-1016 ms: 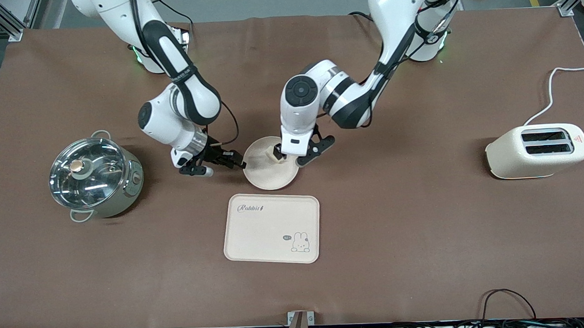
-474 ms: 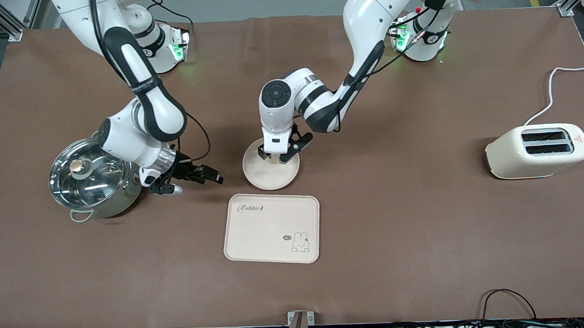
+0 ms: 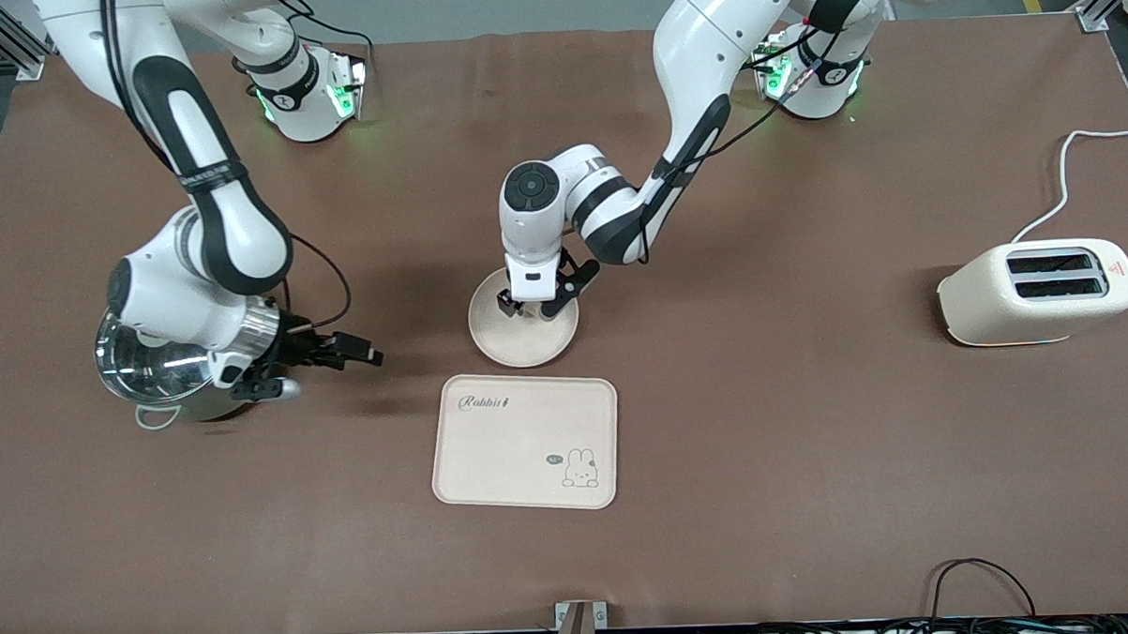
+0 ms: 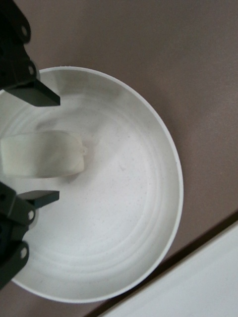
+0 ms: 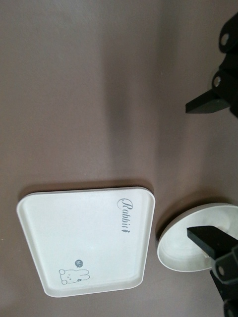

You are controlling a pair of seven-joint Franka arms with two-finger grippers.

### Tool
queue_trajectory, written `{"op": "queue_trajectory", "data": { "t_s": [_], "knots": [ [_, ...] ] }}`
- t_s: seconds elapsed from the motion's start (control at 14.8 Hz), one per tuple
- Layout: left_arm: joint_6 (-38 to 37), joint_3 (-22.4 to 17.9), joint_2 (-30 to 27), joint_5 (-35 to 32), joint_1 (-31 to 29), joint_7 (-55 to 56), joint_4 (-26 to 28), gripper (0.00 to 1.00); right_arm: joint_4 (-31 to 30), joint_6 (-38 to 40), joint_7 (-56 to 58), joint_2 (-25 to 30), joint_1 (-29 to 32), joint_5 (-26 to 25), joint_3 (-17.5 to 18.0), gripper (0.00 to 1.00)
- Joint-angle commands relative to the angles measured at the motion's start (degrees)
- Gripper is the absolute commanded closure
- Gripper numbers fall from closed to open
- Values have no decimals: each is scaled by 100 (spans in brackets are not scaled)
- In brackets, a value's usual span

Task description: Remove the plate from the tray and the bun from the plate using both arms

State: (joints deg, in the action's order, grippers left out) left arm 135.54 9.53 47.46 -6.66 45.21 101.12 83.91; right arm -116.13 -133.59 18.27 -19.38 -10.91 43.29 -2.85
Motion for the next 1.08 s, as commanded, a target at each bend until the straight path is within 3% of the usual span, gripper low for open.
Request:
{"op": "queue_trajectory", "data": {
  "t_s": [0.0, 0.2, 0.41, 0.61, 1.02],
  "knots": [
    [113, -47, 105, -134, 67, 136, -146, 36, 335, 736, -51, 215, 308, -679, 39, 0],
    [113, -38, 105, -134, 67, 127, -146, 49, 599, 1324, -51, 443, 370, -1383, -250, 0],
    [87, -47, -8, -143, 49, 101, -146, 53, 881, 2081, -86, 767, 370, -2050, -584, 0],
    [51, -56, -158, -160, -12, 74, -155, 63, 1179, 2547, -331, 1023, 379, -2955, -777, 0],
    [-167, -47, -210, -494, -65, 57, -138, 71, 2751, 4155, -1394, 1094, 300, -3880, -743, 0]
  ]
}}
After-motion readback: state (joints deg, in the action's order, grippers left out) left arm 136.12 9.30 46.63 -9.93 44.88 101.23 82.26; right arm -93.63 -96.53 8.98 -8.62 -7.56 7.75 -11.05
